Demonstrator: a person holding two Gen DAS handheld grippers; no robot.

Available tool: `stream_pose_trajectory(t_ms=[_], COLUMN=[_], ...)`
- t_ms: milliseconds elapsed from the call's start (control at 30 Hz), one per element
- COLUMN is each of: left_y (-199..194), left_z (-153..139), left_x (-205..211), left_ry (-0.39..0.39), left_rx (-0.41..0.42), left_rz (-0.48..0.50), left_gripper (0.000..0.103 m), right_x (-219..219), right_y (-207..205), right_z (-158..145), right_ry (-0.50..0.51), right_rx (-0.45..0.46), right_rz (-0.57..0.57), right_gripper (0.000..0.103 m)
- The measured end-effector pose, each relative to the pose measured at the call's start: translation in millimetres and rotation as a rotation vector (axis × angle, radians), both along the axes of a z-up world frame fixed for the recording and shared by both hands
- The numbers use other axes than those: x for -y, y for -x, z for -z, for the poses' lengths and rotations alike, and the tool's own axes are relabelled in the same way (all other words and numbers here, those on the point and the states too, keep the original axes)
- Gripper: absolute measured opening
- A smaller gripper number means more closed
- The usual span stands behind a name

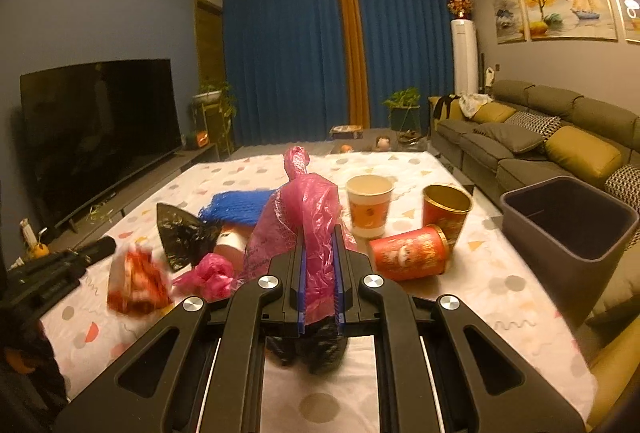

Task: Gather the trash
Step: 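Grasp the pink plastic bag with the right tool while the left tool approaches the red-white bag, then grasp the red-white plastic bag with the left tool while the right tool lifts the pink bag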

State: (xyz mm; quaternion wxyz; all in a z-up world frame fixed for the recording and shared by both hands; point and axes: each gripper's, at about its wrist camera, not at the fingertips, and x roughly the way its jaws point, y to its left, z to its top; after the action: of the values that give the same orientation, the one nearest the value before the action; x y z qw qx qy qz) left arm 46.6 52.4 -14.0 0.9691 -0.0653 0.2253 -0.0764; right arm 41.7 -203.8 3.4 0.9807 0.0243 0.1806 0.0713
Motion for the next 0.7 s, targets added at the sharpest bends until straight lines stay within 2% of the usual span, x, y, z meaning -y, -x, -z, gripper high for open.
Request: stream_pose_trajectory(t_ms=[100, 267, 333, 400, 500, 633, 700], left_y=[4.2, 5.0, 11.9, 31.8, 52.2, 38.8, 29.8], left_z=[-7.0, -0.9, 3.6, 11.5, 20.8, 45.4, 54.8], left_x=[11.4, 12.6, 12.9, 17.1, 16.1, 12.7, 15.5], left_ry=[-0.015, -0.008, -0.027, -0.083, -0.119, -0.031, -0.041], left_rx=[0.025, -0.003, -0.027, -0.031, -0.015, -0.134, -0.160], left_rz=[0.026, 0.038, 0.057, 0.078, 0.073, 0.087, 0.072], left_gripper=[0.000, 0.000, 0.019, 0.066, 0.074, 0.075, 0.075], right_x=[10.0, 22.9, 26.0, 28.1, 33.1, 31.1, 29.3], right_y=[5.9, 12.8, 15.9, 18.6, 19.6, 20.0, 21.6], right_z=[-3.5, -0.7, 2.4, 4.2, 9.0, 14.9, 15.8], right_ry=[-0.011, -0.018, -0.016, -0.015, -0.028, -0.046, -0.041], right_rx=[0.013, 0.006, -0.004, -0.007, -0.018, -0.032, -0.032], right_rz=[0.019, 0.036, 0.038, 0.040, 0.045, 0.036, 0.033], right_gripper=[0.012, 0.012, 0.012, 0.012, 0.012, 0.012, 0.012])
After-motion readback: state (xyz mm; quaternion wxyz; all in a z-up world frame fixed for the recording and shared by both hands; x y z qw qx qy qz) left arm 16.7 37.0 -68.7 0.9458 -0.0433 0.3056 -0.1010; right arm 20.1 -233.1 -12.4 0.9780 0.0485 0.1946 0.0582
